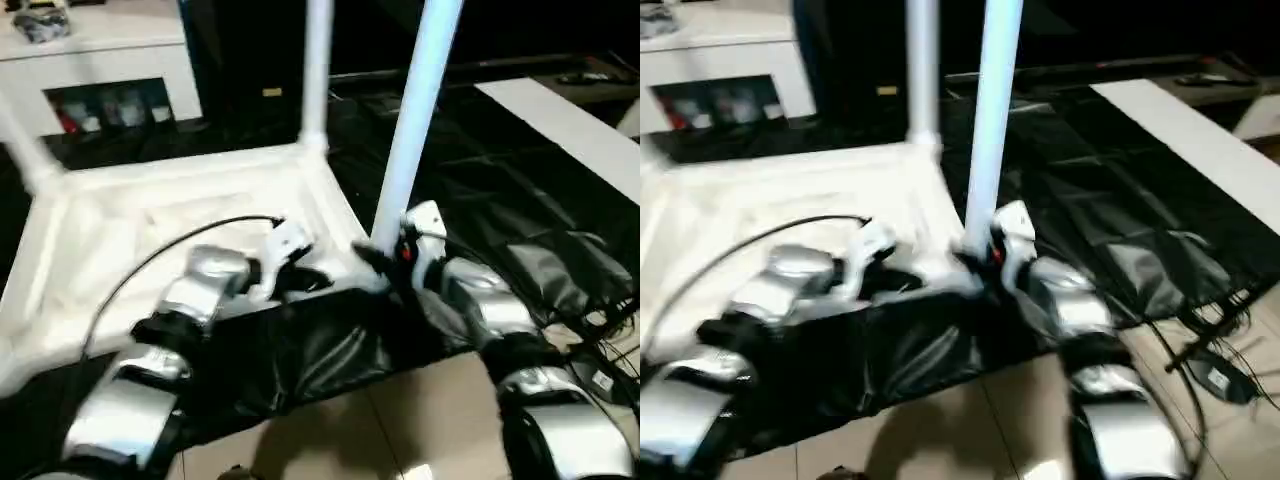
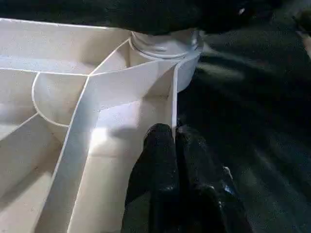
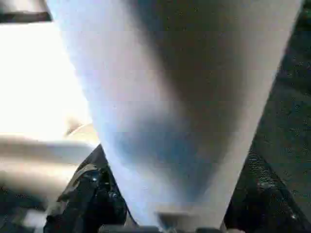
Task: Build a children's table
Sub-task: Rotate leg to tighten
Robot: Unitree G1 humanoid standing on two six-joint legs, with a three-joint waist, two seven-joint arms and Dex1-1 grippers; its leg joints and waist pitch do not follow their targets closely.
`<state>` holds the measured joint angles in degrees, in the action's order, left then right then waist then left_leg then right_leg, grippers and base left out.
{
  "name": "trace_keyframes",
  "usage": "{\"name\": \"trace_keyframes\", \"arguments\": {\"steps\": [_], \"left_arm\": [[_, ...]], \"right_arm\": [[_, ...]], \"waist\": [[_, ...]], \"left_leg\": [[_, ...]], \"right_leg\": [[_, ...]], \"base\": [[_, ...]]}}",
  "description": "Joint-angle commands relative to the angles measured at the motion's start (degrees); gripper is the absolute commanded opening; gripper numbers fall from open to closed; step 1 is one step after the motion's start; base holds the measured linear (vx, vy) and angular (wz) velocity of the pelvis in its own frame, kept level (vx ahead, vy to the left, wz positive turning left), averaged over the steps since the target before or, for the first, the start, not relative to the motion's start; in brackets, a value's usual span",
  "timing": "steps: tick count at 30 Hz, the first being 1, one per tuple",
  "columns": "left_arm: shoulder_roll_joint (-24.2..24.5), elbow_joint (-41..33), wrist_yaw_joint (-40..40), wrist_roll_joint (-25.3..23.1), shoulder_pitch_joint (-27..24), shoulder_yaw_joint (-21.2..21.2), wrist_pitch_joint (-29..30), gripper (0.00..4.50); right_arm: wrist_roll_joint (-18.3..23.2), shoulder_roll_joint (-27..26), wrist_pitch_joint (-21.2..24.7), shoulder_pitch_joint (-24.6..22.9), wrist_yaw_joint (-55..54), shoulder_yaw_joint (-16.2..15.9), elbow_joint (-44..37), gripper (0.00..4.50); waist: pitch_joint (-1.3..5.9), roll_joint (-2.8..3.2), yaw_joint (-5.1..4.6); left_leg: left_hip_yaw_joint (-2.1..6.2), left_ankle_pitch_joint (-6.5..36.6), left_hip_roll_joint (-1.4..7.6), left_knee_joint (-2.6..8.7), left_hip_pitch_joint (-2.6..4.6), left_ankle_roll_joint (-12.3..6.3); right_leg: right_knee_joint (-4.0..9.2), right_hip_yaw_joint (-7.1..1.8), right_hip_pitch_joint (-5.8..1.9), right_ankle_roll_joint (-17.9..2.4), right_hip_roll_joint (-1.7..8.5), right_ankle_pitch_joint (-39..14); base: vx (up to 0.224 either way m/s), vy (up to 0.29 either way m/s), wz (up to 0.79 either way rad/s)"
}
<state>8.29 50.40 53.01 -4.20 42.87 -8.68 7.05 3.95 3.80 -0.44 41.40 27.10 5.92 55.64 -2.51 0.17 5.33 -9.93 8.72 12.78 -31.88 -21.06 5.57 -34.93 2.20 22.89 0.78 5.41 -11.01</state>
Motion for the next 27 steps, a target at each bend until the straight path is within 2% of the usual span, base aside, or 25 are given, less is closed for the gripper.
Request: {"name": "trace_keyframes", "arguments": {"steps": [1, 7, 8, 10, 14, 17, 20, 21, 23, 25, 27], "left_arm": [[-5.5, -1.0, -2.6, 1.2, 2.7, -1.3, -0.6, 0.0], [-4.7, -2.3, -1.2, 0.5, 1.6, -2.1, -1.3, 0.0], [-4.5, -2.3, -1.2, 0.5, 1.5, -2.1, -1.4, 0.0], [-3.5, -2.9, 0.3, 0.6, 0.8, -2.1, -2.1, 0.0], [-1.9, -3.1, 1.7, 0.6, -0.2, -2.4, -3.5, 0.0], [-1.4, -3.2, 2.3, 0.6, -0.8, -2.3, -4.2, 0.0], [-1.1, -3.6, 3.0, 0.6, -1.4, -2.5, -5.5, 0.0], [-0.9, -3.9, 2.6, 0.3, -1.8, -2.5, -6.6, 0.0], [-1.0, -3.9, 2.0, 0.3, -2.0, -2.4, -6.9, 0.0], [-1.0, -5.7, 1.1, 1.8, -2.9, -0.8, -6.7, 0.0], [-0.5, -7.5, 1.8, 3.1, -3.4, 0.1, -5.8, 0.0]], "right_arm": [[0.5, -6.9, 1.6, 0.6, -3.7, -1.7, 5.8, 2.04], [-0.1, -7.5, -0.4, 1.5, -2.1, -1.7, 6.7, 2.04], [-0.1, -7.5, -0.7, 1.5, -1.9, -1.7, 6.8, 2.38], [0.7, -6.6, -1.3, 1.6, -0.5, -0.9, 7.1, 2.73], [0.2, -4.2, -3.8, 0.9, 3.5, -1.8, 6.3, 3.14], [0.3, -2.3, -4.2, -0.4, 6.3, -2.6, 3.8, 3.26], [0.0, -0.3, -4.4, -2.4, 9.2, -3.7, -0.2, 3.66], [0.3, 1.2, -3.8, -4.0, 11.3, -4.0, -3.5, 3.7], [0.5, 2.2, -3.3, -5.1, 12.5, -4.3, -5.7, 3.7], [2.1, 6.7, -0.1, -11.2, 18.7, -5.6, -17.4, 3.7], [2.2, 9.0, 1.2, -14.4, 21.0, -6.7, -23.1, 3.7]], "waist": [[3.09, 0.31, 0.0], [3.18, 0.29, 0.0], [3.15, 0.27, -0.02], [3.15, 0.24, -0.07], [3.2, 0.09, -0.12], [3.35, -0.11, -0.08], [3.49, -0.11, 0.17], [3.52, -0.38, 0.31], [3.69, -0.45, 0.59], [3.73, -0.87, 1.21], [3.73, -0.96, 1.9]], "left_leg": [[-0.29, 21.5, -0.25, 3.98, 0.85, 1.65], [-0.36, 19.3, -0.22, 3.91, 0.42, 0.22], [-0.36, 19.4, -0.22, 3.92, 0.41, 0.2], [-0.34, 19.8, -0.22, 3.96, 0.38, -0.01], [-0.38, 19.1, -0.16, 3.91, 0.3, -0.34], [-0.52, 16.6, -0.11, 3.64, 0.17, -1.3], [-0.61, 13.7, -0.14, 3.33, 0.09, -2.31], [-0.69, 12.7, -0.14, 3.2, 0.12, -2.97], [-0.79, 11.1, -0.09, 2.95, 0.15, -3.94], [-0.94, 9.2, -0.09, 2.63, 0.15, -5.3], [-0.92, 8.6, -0.04, 2.58, 0.06, -5.93]], "right_leg": [[5.31, -1.21, -1.51, -10.6, 1.96, -18.6], [4.94, -1.11, -2.0, -11.3, 1.78, -13.6], [4.92, -1.1, -2.01, -11.4, 1.76, -13.5], [4.9, -1.08, -2.09, -11.5, 1.81, -13.9], [4.88, -1.13, -2.14, -11.7, 1.88, -13.4], [4.43, -1.12, -2.4, -12.7, 1.73, -9.0], [3.96, -1.07, -2.7, -13.6, 1.63, -4.3], [3.85, -1.02, -2.81, -13.9, 1.51, -2.6], [3.52, -1.0, -2.91, -14.3, 1.53, 0.1], [3.35, -1.07, -3.07, -14.1, 1.49, 2.5], [3.31, -1.01, -3.09, -13.6, 1.61, 2.2]], "base": [[0.0, 0.0, 0.0], [0.0, 0.0, 0.0], [0.0, 0.0, 0.0], [0.0, 0.0, 0.0], [0.0, 0.0, 0.0], [0.0, 0.0, 0.0], [0.0, 0.0, 0.0], [0.0, 0.0, 0.0], [0.0, 0.0, 0.0], [0.0, 0.0, 0.0], [0.0, 0.0, 0.0]]}}
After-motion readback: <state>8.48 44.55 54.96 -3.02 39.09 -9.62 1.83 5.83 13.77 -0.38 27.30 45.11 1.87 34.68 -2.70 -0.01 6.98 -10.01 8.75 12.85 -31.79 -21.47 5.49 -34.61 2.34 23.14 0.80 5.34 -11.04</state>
